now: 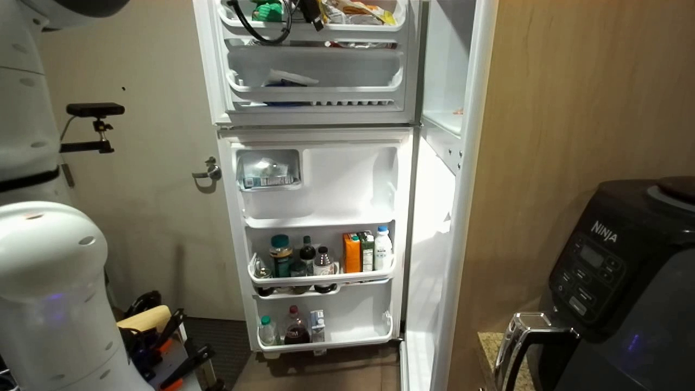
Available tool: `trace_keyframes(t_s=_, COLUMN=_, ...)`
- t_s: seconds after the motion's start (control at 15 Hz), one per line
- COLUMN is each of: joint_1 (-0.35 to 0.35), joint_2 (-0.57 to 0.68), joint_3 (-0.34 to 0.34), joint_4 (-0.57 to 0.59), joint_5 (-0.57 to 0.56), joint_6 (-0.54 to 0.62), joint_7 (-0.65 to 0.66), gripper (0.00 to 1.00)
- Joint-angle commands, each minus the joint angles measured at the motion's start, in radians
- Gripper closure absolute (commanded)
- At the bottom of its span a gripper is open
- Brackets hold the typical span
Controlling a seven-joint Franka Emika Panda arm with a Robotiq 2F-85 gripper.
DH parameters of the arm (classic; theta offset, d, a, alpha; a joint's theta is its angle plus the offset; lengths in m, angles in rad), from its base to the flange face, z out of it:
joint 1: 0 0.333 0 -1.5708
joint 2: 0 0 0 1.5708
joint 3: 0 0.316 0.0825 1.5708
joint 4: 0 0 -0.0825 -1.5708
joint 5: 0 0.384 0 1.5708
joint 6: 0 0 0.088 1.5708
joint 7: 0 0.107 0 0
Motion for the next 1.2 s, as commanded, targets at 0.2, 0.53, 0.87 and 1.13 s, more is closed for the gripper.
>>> trace_keyframes(t_s=0.2, joint_1=-0.006, joint_2=-0.123, joint_3=-0.004, joint_4=-0.096, joint_5=0.021, joint_6=0.014, joint_7=-0.098, gripper=0.00)
trace_keyframes(t_s=0.53, joint_1=-0.004, joint_2=-0.159, joint_3=-0.006, joint_4=-0.122, joint_5=0.016, joint_6=0.028, joint_7=-0.124, gripper=0.00)
trace_keyframes(t_s=0.87, joint_1=-0.003, joint_2=-0.150, joint_3=-0.006, joint_4=-0.111, joint_5=0.015, joint_6=0.016, joint_7=-0.119, gripper=0.00)
trace_keyframes(t_s=1.13, joint_1=-0.004, joint_2=-0.127, joint_3=-0.009, joint_4=-0.097, joint_5=0.018, joint_6=0.014, joint_7=-0.110, gripper=0.00)
